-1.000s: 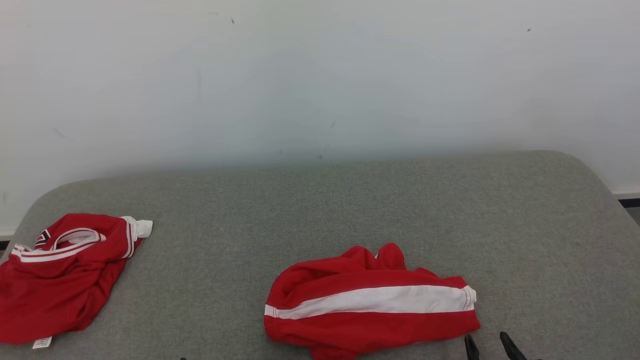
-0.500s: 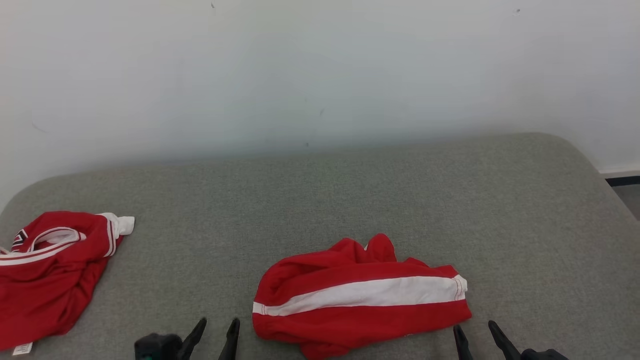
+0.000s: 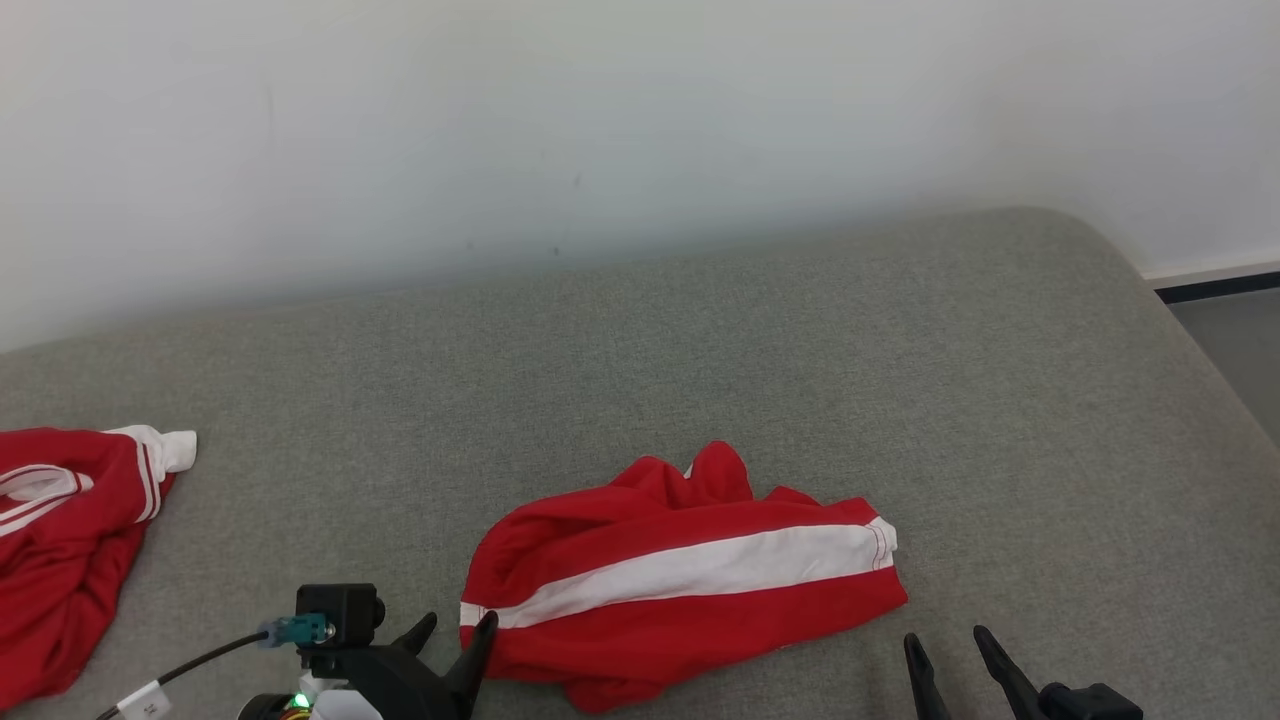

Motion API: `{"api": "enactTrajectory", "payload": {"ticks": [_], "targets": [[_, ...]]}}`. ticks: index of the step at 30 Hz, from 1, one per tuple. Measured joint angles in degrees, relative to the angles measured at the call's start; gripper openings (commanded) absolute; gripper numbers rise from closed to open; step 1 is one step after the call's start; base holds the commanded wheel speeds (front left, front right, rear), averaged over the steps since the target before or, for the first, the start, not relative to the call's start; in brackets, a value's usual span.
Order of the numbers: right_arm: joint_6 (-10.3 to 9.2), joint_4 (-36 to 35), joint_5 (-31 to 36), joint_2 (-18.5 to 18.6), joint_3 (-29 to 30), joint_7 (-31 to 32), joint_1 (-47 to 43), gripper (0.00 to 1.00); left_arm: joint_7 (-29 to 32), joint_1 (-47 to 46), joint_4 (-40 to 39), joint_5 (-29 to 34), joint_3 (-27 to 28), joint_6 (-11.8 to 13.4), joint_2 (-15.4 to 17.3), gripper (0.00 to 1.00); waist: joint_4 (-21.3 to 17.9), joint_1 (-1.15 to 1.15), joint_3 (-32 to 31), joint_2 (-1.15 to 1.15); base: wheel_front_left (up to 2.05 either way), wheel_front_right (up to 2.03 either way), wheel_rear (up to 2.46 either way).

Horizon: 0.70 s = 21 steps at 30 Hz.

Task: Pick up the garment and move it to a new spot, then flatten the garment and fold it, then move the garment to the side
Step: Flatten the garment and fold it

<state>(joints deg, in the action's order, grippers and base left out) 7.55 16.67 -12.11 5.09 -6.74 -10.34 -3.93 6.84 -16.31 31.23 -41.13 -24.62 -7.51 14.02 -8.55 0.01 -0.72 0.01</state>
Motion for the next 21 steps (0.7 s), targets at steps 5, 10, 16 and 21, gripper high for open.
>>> {"api": "enactTrajectory", "payload": {"ticks": [5,10,16,21], "targets": [[0.00,0.19,-0.09,-0.05,-0.11,-0.26,0.20,1.00,1.80,-1.54,1.05,-0.80,-1.05,0.00,0.18,1.00,-0.43,0.00,0.46,0.00,0.00,0.00,0.00],[0.00,0.38,-0.18,-0.11,-0.24,-0.33,0.46,1.00,2.85,-2.21,2.03,-1.25,-1.47,0.00,0.02,0.49,-0.43,0.00,0.63,0.00,0.00,0.00,0.00],[0.00,0.54,-0.24,-0.13,-0.23,-0.35,0.53,1.00,2.85,-2.50,2.25,-1.54,-2.19,0.00,-0.23,0.00,-0.17,0.00,0.69,0.00,0.00,0.00,0.00],[0.00,0.58,-0.24,-0.13,-0.31,-0.33,0.85,1.00,2.83,-2.37,2.01,-1.92,-3.14,0.00,-0.29,0.00,0.17,-0.01,0.72,0.00,0.00,0.00,0.00]]}}
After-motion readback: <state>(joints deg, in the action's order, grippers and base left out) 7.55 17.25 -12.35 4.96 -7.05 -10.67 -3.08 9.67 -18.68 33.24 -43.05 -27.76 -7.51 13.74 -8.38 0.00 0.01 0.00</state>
